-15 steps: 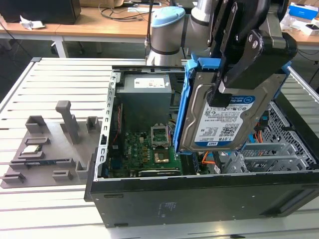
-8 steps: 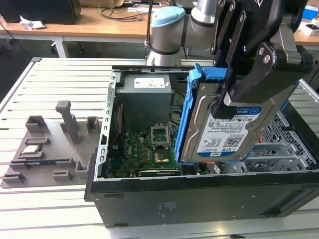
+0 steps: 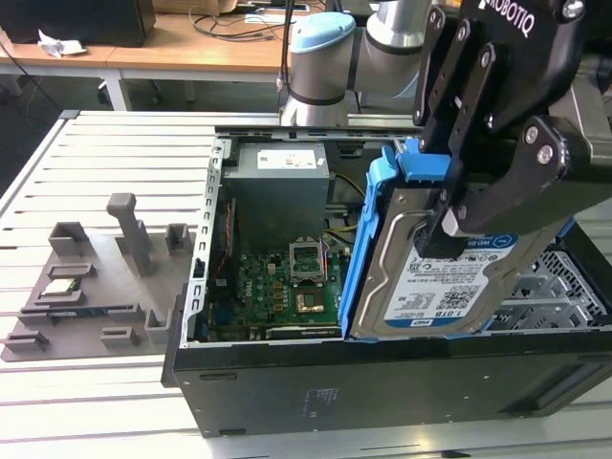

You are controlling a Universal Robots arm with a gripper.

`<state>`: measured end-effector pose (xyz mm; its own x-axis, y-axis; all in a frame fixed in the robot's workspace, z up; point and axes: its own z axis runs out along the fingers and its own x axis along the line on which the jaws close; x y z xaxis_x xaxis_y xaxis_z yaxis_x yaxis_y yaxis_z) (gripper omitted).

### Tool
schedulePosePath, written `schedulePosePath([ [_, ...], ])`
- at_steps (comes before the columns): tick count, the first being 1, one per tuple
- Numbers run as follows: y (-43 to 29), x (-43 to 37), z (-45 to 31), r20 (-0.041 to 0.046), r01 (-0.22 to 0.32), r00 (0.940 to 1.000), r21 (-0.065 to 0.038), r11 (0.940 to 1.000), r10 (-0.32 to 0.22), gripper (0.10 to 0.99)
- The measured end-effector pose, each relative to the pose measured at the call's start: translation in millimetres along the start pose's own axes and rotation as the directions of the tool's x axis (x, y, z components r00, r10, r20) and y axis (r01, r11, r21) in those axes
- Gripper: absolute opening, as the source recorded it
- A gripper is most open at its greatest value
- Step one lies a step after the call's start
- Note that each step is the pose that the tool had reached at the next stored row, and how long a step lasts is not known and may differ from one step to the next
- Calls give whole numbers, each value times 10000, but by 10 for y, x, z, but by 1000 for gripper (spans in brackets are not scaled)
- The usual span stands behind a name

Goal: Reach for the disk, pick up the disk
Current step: 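Pick up the disk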

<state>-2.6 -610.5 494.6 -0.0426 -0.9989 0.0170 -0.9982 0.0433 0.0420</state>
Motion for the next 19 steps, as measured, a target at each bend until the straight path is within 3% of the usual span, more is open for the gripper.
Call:
schedulePosePath([
  [2, -2, 42, 0, -1, 0, 10000, 0, 10000, 0, 365],
  [7, -11, 250, 5, 0, -1, 10000, 0, 10000, 1, 365],
  [19, -25, 567, 11, -2, 0, 10000, 0, 10000, 0, 365],
])
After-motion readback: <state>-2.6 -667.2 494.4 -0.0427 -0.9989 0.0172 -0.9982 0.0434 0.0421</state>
